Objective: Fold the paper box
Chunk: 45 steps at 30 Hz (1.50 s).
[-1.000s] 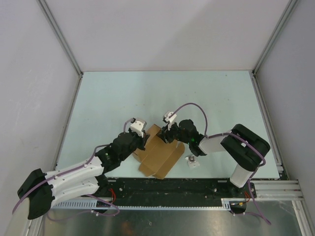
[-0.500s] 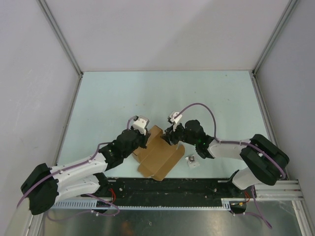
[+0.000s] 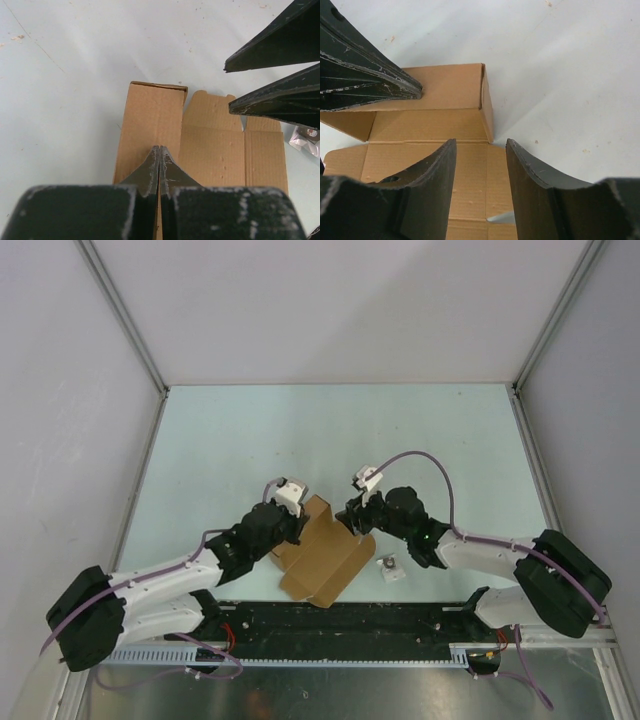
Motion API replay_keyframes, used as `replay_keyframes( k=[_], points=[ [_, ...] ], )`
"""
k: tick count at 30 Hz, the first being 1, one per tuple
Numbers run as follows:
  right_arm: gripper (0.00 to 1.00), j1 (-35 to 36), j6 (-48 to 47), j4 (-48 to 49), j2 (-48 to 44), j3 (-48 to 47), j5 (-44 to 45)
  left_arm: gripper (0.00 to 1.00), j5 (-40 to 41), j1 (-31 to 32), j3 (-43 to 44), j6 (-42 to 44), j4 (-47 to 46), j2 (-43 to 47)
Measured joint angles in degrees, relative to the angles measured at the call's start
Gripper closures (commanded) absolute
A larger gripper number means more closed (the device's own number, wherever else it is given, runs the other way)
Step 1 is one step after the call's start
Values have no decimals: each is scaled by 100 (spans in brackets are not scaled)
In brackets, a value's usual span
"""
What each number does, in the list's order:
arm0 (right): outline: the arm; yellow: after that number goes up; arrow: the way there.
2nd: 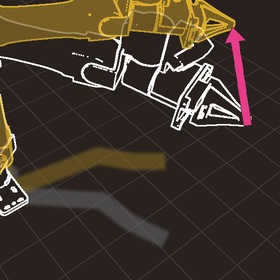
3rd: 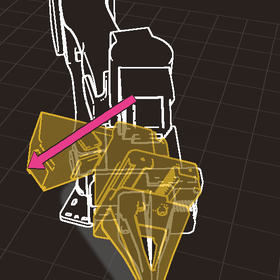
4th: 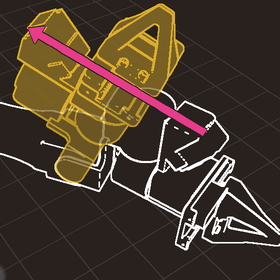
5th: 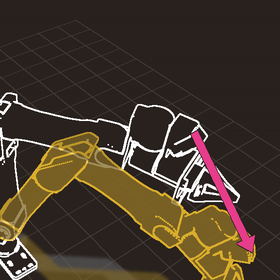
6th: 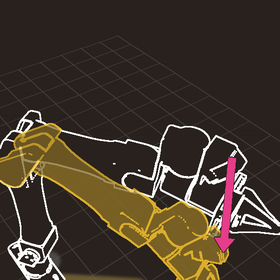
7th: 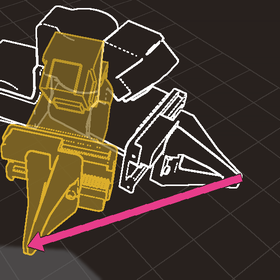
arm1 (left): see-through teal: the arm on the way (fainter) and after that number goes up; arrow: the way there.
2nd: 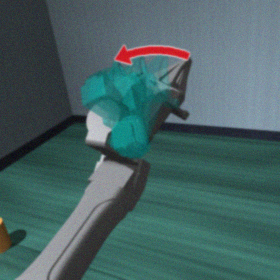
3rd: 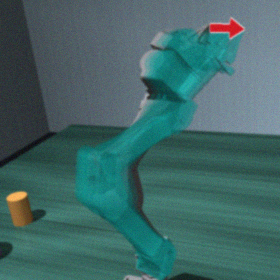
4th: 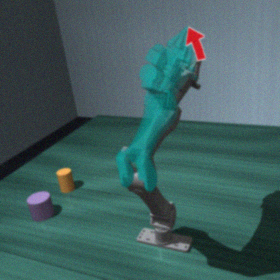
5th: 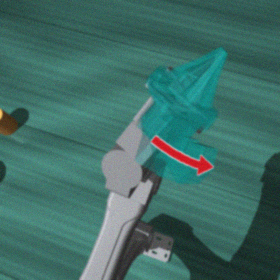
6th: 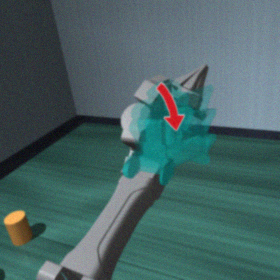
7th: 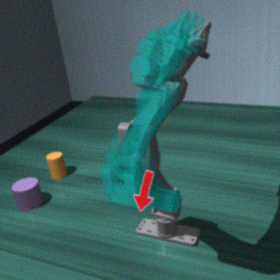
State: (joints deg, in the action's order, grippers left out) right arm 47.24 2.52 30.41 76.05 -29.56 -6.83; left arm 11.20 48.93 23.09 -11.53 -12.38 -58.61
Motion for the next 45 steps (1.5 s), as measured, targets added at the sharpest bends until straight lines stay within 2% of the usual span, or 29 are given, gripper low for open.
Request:
replay_keyframes(
  k=[2,6,10,18,21,25,28,29,30,33,35,39,41,45],
  points=[
    [55,-15,50,-11,-13,52,66,100,-17,0,0,0,-26,-94],
    [67,-74,243,-15,-20,131,238,100,-96,0,0,0,-122,-186],
    [76,-243,472,63,109,138,258,100,-114,0,0,0,-197,-238],
    [61,-350,756,111,350,157,140,97,-85,0,0,15,-140,-81],
    [57,-319,931,-103,105,160,208,93,-46,0,0,35,-42,168],
    [53,-188,1425,-601,-660,160,667,89,70,0,66,57,107,597],
    [45,-96,1825,-1231,-1344,149,1178,80,184,0,162,22,271,839],
    [36,-66,1912,-1622,-1617,109,1427,79,232,0,192,-15,348,927],
    [31,-52,1978,-1878,-1797,79,1589,77,282,0,221,-57,442,1012],
    [15,-111,2197,-2820,-2308,-96,2190,45,369,-4,284,-160,710,1252],
    [1,-367,2358,-3261,-2647,-122,2236,36,378,-7,286,-319,885,1488],
    [0,-1038,2465,-3735,-3233,-120,2015,8,402,-9,304,-660,1228,2006],
    [0,-1113,2468,-3814,-3366,-120,1943,2,407,-9,352,-822,1434,2199],
    [5,-1117,2472,-3978,-3377,-120,1733,0,404,-11,459,-1132,1808,2424]
  ],
)
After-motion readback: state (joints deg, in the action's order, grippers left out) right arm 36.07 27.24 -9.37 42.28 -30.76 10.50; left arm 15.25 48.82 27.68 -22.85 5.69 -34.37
